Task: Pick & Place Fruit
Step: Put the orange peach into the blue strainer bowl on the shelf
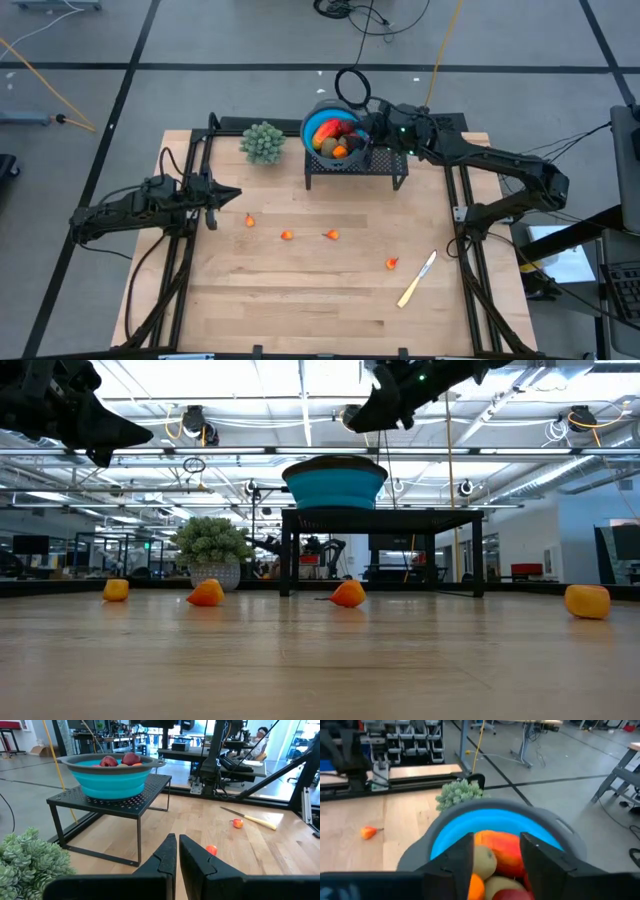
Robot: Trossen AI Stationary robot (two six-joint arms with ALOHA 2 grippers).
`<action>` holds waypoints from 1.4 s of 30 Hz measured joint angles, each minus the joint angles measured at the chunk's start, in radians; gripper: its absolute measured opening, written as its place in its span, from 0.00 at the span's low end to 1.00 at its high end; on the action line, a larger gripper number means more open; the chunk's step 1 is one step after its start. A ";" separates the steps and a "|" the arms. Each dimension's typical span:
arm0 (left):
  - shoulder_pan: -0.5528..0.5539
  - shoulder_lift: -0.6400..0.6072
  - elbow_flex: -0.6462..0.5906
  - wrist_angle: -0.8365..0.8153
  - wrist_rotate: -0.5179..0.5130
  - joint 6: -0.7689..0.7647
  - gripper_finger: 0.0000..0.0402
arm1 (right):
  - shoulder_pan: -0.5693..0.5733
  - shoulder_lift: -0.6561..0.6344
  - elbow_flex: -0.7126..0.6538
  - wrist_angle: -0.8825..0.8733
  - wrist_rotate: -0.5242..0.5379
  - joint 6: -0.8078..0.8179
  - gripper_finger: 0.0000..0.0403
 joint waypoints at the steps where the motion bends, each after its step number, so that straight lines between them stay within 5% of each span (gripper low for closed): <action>1: 0.000 0.000 0.000 0.003 0.000 0.000 0.05 | 0.004 -0.010 0.000 -0.017 0.000 0.000 0.35; 12: 0.000 0.000 0.000 0.115 0.000 0.000 0.05 | 0.067 -0.113 0.000 -0.166 0.000 0.017 0.01; 26: 0.000 0.000 0.000 0.124 0.001 0.145 0.05 | 0.165 -0.264 -0.017 -0.260 0.005 0.020 0.00; 42: 0.000 0.000 0.000 0.124 0.001 0.143 0.05 | 0.279 -0.595 -0.341 -0.138 0.077 0.101 0.00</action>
